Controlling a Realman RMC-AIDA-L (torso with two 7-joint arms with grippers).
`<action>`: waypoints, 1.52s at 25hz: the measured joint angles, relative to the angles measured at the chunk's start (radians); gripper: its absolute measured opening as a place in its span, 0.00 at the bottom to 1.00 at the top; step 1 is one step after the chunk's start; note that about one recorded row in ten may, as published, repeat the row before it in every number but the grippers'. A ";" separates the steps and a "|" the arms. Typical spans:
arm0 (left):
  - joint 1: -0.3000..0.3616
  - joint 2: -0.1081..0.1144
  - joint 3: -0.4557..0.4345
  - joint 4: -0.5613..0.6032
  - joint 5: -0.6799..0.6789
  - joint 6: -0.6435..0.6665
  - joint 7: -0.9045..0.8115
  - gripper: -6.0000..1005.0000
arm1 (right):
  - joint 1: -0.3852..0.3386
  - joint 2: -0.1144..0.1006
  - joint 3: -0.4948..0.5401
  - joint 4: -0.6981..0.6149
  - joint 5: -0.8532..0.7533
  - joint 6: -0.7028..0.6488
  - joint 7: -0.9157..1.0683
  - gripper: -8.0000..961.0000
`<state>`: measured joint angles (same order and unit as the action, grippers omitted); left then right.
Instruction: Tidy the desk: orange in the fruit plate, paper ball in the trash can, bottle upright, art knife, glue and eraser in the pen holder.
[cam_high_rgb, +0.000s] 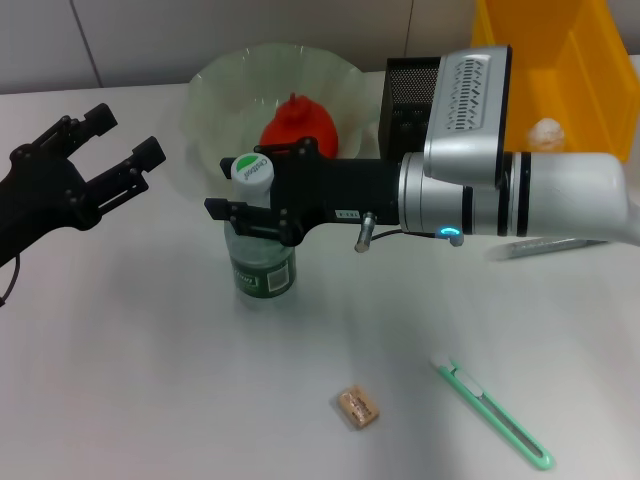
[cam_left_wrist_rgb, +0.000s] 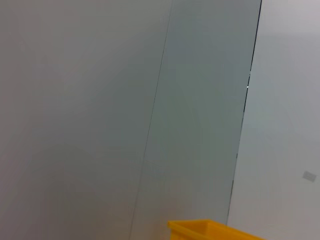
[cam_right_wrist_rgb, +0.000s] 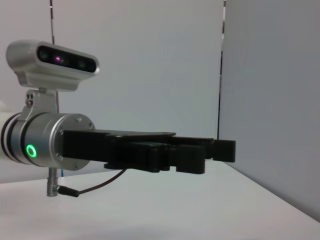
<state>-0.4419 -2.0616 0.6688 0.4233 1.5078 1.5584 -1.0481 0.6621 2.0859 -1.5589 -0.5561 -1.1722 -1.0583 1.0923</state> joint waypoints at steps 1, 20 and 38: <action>0.000 0.000 0.000 0.000 0.000 0.000 0.000 0.83 | 0.000 0.000 0.000 0.000 0.000 0.001 0.002 0.45; 0.007 -0.001 0.000 0.000 0.002 0.007 0.009 0.82 | -0.109 -0.001 0.001 -0.111 0.000 -0.023 0.003 0.70; 0.009 0.005 0.008 0.007 0.008 0.008 0.011 0.82 | -0.213 -0.005 0.093 -0.143 -0.008 -0.123 0.017 0.70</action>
<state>-0.4325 -2.0571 0.6765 0.4305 1.5158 1.5662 -1.0369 0.4489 2.0808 -1.4663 -0.6989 -1.1798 -1.1816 1.1094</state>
